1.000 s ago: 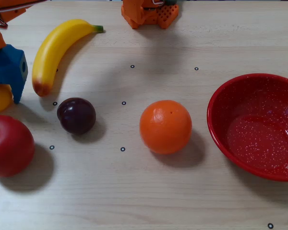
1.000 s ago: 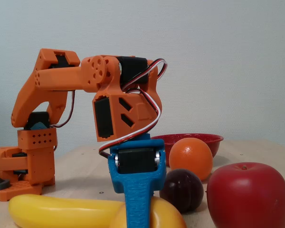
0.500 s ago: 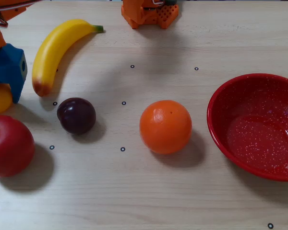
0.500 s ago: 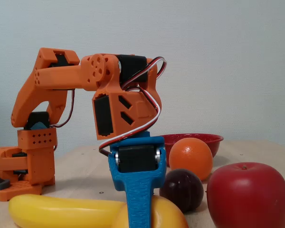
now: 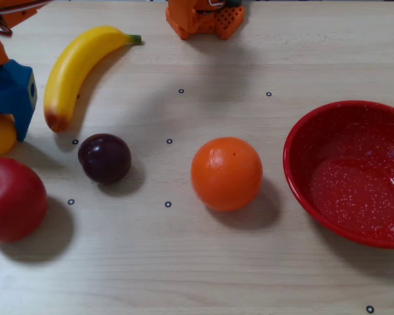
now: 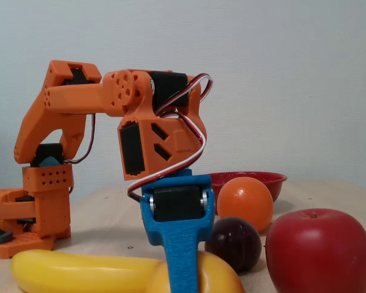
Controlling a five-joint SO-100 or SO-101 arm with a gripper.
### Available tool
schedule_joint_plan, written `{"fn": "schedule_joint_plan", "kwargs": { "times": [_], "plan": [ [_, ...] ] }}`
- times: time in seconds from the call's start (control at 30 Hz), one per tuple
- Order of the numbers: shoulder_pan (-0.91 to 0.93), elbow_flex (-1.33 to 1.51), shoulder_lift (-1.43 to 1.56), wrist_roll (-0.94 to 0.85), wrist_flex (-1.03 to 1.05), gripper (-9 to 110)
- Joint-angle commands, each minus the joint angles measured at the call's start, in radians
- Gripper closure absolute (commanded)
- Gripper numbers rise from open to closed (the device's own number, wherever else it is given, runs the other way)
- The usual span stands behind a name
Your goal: Put peach in the red bowl.
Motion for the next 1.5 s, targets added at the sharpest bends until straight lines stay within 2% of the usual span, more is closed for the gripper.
{"fn": "schedule_joint_plan", "kwargs": {
  "times": [0.0, 0.57, 1.47],
  "plan": [
    [-0.025, 0.014, 0.063, -0.034, -0.009, 102],
    [-0.04, 0.074, 0.31, -0.12, 0.141, 102],
    [-0.094, 0.252, 0.719, -0.333, 0.071, 102]
  ]
}}
